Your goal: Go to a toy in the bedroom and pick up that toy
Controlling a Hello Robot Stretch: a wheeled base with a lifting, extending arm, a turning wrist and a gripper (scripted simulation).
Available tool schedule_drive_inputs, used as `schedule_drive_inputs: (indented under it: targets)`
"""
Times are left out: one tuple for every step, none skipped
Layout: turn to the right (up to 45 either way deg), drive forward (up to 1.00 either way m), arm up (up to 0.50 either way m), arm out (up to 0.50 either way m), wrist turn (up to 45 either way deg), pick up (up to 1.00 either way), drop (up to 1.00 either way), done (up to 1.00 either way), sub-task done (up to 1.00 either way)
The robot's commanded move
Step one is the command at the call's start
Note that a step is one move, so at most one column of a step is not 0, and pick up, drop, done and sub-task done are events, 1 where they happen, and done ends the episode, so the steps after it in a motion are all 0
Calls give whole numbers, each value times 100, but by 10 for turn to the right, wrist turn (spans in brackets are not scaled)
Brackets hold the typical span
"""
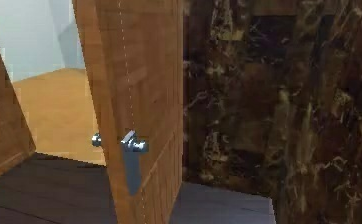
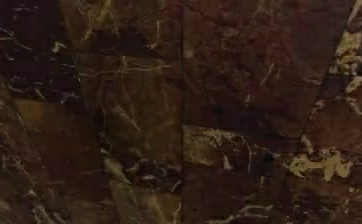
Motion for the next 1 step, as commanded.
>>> schedule_drive_inputs:
  targets:
    - [-450, 0, 0, 0, 0, 0, 0, 0, 0]
